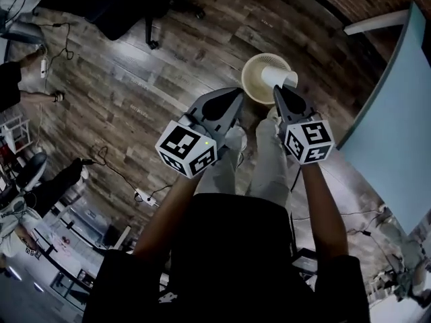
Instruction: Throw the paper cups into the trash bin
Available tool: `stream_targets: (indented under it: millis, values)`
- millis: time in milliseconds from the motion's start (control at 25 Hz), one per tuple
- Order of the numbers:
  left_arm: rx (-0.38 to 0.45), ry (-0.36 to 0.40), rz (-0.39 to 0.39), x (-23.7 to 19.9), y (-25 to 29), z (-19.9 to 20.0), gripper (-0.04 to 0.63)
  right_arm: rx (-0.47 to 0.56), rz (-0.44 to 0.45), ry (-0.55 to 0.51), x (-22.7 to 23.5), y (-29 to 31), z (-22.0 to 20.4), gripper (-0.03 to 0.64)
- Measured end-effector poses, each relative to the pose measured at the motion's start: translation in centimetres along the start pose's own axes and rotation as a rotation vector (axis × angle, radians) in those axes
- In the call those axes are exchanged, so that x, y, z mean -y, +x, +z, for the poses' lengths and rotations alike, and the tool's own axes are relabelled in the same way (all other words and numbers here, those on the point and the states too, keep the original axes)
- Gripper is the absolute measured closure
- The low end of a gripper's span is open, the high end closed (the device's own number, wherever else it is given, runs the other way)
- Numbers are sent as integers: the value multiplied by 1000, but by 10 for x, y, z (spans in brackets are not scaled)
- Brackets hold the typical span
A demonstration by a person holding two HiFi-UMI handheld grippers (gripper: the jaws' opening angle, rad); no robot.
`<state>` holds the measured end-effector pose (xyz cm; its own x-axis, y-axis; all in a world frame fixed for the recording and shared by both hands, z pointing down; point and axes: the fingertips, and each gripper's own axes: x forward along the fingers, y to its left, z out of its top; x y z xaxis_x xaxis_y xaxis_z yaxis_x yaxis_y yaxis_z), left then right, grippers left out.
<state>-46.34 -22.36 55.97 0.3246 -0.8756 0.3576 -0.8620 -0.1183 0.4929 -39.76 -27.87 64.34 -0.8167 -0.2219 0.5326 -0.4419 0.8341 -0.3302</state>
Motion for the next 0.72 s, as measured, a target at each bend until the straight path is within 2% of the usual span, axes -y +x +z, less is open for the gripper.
stream_targets:
  millis: [160,280,560,720]
  values:
    - [-66,-31,-35,0,20,-38,592,-42,-59,62,27,10,-45,597]
    - [-84,-58,-49,-5,26,-62,592,-72,-97,95,40,20,-79,597]
    - [-111,-104,-27,-44,35,-119,592,-140,-136,111,63,60,-157,597]
    - [-142,-93,-2,-69,37,-151,592,-168,-157,91,86,94,-195,597]
